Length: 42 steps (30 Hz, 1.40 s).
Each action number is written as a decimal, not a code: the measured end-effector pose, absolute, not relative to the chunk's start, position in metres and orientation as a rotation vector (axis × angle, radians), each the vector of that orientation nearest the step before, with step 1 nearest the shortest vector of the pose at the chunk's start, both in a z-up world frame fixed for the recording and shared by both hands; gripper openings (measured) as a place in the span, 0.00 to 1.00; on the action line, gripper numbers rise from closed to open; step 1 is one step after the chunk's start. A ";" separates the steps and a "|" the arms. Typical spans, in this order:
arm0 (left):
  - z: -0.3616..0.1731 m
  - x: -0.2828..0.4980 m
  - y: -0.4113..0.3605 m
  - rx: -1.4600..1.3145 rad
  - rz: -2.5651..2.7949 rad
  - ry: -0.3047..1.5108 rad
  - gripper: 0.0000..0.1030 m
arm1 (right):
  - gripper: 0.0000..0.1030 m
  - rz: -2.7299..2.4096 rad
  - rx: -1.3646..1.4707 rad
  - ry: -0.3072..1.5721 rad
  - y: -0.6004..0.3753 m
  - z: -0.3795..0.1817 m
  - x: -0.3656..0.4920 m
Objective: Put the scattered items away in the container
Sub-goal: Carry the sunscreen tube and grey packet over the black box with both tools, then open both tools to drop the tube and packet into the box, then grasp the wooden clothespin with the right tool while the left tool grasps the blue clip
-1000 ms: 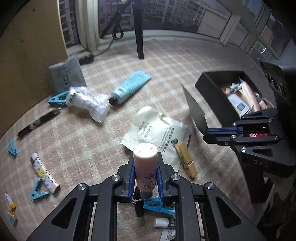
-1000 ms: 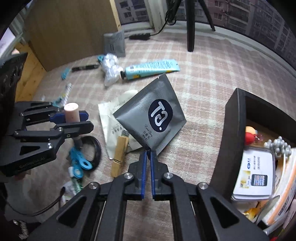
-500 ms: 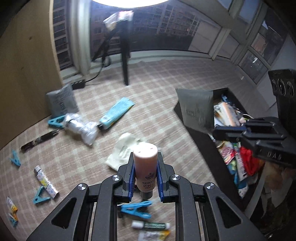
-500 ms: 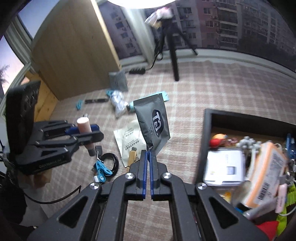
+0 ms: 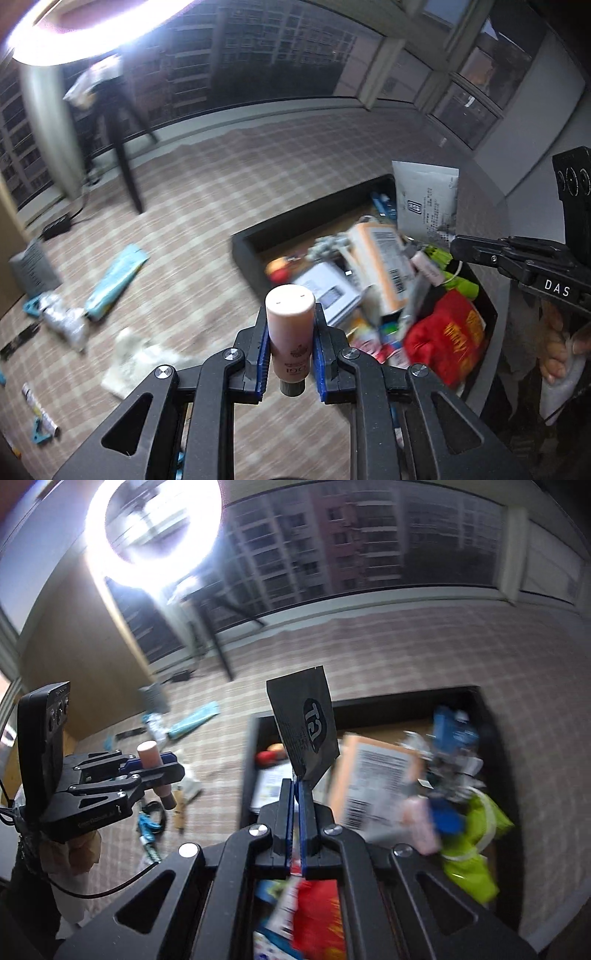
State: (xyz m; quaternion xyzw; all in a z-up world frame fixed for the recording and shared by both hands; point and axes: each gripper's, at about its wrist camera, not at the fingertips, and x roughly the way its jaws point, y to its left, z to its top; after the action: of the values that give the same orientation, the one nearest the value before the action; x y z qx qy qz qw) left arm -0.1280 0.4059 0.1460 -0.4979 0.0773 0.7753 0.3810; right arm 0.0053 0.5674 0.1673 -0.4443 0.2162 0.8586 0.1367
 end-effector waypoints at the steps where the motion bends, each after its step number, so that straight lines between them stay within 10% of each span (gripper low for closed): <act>1: 0.147 -0.126 0.412 -1.267 1.968 0.202 0.18 | 0.02 2.467 -1.274 0.632 0.574 0.169 0.013; 14: 0.154 -0.083 0.497 -1.201 1.860 0.326 0.18 | 0.04 2.292 -1.193 0.682 0.626 0.168 0.076; 18: 0.156 -0.077 0.501 -1.182 1.876 0.341 0.58 | 0.32 2.251 -1.170 0.690 0.633 0.168 0.084; 20: 0.159 -0.076 0.498 -1.169 1.893 0.355 0.58 | 0.44 2.248 -1.147 0.687 0.633 0.169 0.086; 42: 0.176 -0.110 0.348 -1.260 2.123 0.290 0.57 | 0.44 2.463 -1.289 0.546 0.556 0.174 0.021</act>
State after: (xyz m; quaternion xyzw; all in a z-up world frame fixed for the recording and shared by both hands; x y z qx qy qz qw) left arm -0.1102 0.3480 0.1761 -0.4801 0.1104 0.8085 0.3220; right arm 0.0211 0.5562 0.1743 -0.4496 0.1906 0.8591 0.1535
